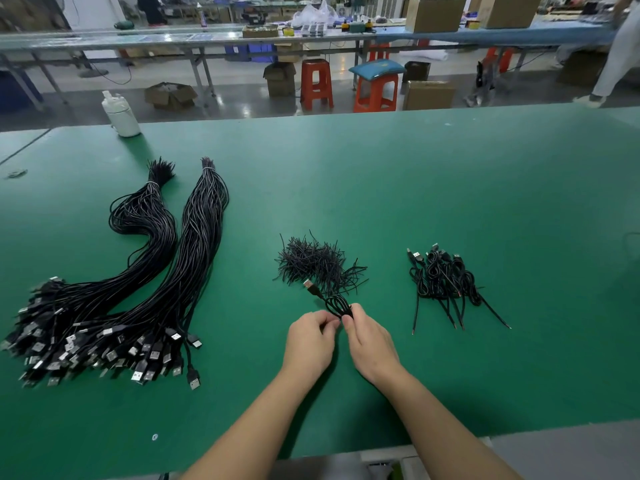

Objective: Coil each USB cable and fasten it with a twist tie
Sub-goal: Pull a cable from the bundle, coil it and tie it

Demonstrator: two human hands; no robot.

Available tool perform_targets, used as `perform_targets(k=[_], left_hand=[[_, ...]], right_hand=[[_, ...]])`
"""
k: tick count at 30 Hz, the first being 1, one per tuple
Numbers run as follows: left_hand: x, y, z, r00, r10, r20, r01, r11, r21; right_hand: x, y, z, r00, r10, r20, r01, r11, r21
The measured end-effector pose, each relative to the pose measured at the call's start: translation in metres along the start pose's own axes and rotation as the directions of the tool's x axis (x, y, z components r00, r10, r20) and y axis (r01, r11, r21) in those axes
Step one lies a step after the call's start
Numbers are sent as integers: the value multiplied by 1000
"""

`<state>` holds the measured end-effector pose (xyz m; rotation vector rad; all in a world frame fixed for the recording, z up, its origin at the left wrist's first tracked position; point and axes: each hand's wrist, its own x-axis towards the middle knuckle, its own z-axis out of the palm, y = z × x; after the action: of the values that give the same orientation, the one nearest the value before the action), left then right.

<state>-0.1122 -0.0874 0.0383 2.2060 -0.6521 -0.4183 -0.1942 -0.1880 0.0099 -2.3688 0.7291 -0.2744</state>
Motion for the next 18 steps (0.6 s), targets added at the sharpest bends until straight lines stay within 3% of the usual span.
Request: perform_targets(k=[5, 7, 8, 10, 12, 14, 18], left_hand=[[-3, -4, -2, 985, 171, 6, -171, 979, 115], [-7, -6, -7, 952, 301, -57, -271, 913, 307], [-8, -7, -9, 898, 433, -84, -360, 830, 426], [-5, -11, -12, 679, 731, -66, -563, 577, 592], [1, -12, -18, 508, 862, -4, -664, 395, 635], [7, -11, -26, 467, 883, 54, -693, 328, 642], [11, -5, -32, 465, 871, 160, -739, 282, 612]], right_hand=[[0, 0, -1, 1000, 12, -10, -12, 1000, 25], [0, -1, -1, 1000, 24, -6, -23, 999, 31], [0, -1, -1, 1000, 26, -3, -26, 999, 33], [0, -1, 0, 1000, 26, 4, -26, 999, 35], [0, 0, 0, 1000, 27, 11, -27, 999, 41], [2, 2, 0, 999, 31, 22, -32, 998, 53], [3, 1, -1, 997, 46, 57, -51, 995, 82]])
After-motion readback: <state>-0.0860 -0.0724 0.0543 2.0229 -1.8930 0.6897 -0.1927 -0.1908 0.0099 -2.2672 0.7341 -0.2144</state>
